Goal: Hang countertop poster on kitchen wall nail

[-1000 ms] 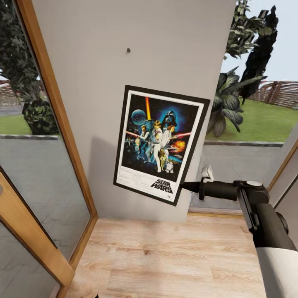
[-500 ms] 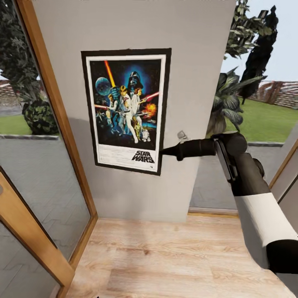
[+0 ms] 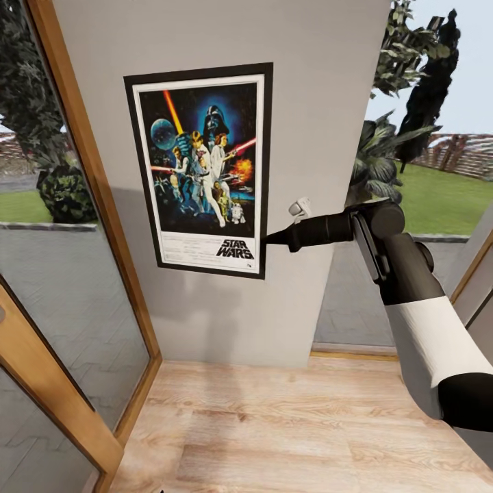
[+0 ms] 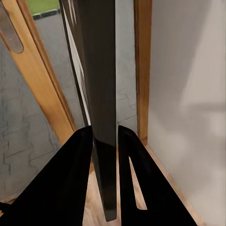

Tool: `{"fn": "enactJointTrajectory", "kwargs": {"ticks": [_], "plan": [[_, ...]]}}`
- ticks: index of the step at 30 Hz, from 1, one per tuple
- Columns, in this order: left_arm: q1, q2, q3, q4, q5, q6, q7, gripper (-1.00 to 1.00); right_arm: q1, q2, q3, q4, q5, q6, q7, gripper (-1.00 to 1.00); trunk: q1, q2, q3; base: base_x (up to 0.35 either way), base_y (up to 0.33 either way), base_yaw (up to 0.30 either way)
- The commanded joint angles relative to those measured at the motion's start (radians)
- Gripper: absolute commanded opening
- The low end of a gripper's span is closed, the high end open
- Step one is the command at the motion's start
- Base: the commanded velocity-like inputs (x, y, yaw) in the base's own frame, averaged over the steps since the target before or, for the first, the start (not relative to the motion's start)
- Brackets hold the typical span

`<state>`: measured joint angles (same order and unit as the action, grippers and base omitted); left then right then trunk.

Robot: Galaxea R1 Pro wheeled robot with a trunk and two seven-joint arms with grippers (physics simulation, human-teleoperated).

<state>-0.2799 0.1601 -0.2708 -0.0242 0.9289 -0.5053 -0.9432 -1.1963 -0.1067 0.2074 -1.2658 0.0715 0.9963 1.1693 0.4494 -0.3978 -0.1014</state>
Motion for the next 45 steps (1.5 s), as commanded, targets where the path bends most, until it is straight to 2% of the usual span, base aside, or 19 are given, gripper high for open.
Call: {"fn": "enactJointTrajectory", "kwargs": {"ticks": [1, 19, 23, 25, 26, 30, 31, 39, 42, 45], "plan": [[-0.001, 0.0, -0.008, 0.0, 0.008, -0.004, -0.003, 1.0, -0.001, 0.0, 0.0, 0.0, 0.005, 0.007, 0.01, -1.0, 0.001, -0.002, -0.002, 0.0, 0.0, 0.0], [-0.001, 0.001, -0.008, 0.0, 0.008, -0.004, -0.003, 1.0, -0.002, -0.011, -0.012, -0.006, 0.001, 0.007, 0.011, -1.0, 0.001, -0.002, -0.002, 0.0, 0.0, 0.0], [-0.001, 0.001, -0.008, 0.0, 0.008, -0.004, -0.003, 1.0, -0.002, -0.041, -0.014, -0.006, -0.004, 0.007, 0.016, -1.0, 0.001, -0.002, -0.002, 0.0, 0.0, 0.0], [-0.001, 0.001, -0.007, 0.0, 0.008, -0.004, -0.003, 1.0, -0.002, -0.058, -0.031, -0.006, -0.007, 0.007, 0.024, -1.0, 0.001, -0.002, -0.002, 0.0, 0.0, 0.0], [-0.001, 0.001, -0.007, 0.0, 0.008, -0.004, -0.003, 1.0, -0.002, -0.073, -0.072, -0.004, -0.009, 0.007, 0.046, -1.0, 0.001, -0.002, -0.002, 0.0, 0.0, 0.0], [-0.001, 0.001, -0.007, 0.0, 0.008, -0.004, -0.003, 1.0, -0.002, -0.09, -0.09, -0.002, -0.009, 0.007, 0.061, -1.0, 0.001, -0.002, -0.002, 0.0, 0.0, 0.0], [-0.001, 0.001, -0.007, 0.0, 0.008, -0.004, -0.003, 1.0, -0.003, -0.106, -0.098, -0.002, -0.009, 0.007, 0.067, -1.0, 0.001, -0.002, -0.002, 0.0, 0.0, 0.0], [-0.001, 0.001, -0.007, 0.0, 0.008, -0.004, -0.003, 1.0, -0.023, -0.105, -0.095, 0.013, -0.003, 0.008, 0.068, -1.0, 0.001, -0.002, -0.002, 0.0, 0.0, 0.0], [-0.001, 0.001, -0.007, 0.0, 0.008, -0.004, -0.003, 1.0, -0.068, -0.1, -0.091, 0.072, -0.001, 0.008, 0.067, -1.0, 0.001, -0.002, -0.002, 0.0, 0.0, 0.0], [-0.001, 0.001, -0.007, 0.0, 0.008, -0.004, -0.004, 1.0, -0.081, -0.082, -0.088, 0.085, -0.001, 0.008, 0.067, -1.0, 0.001, -0.002, -0.002, 0.0, 0.0, 0.0]]}}
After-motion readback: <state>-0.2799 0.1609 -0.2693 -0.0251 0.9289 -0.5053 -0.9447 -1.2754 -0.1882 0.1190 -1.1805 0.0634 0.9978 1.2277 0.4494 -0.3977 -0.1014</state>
